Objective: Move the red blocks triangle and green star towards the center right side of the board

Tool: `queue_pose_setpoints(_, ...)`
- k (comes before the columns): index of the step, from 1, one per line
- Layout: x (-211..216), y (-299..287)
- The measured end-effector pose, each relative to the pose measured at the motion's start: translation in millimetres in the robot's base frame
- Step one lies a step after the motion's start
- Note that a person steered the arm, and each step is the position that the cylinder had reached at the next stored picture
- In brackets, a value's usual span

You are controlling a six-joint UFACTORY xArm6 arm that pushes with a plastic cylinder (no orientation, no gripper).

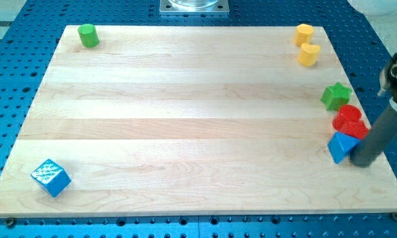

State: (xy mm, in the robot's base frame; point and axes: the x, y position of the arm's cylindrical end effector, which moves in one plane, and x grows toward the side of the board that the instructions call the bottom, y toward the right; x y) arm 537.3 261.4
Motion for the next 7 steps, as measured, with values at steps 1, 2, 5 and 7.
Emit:
queue_pose_setpoints(1, -21, 3)
queue_pose_setpoints(2, -21, 3)
queue_pose_setpoints(5, 72, 3)
queue_pose_setpoints(7, 80, -6)
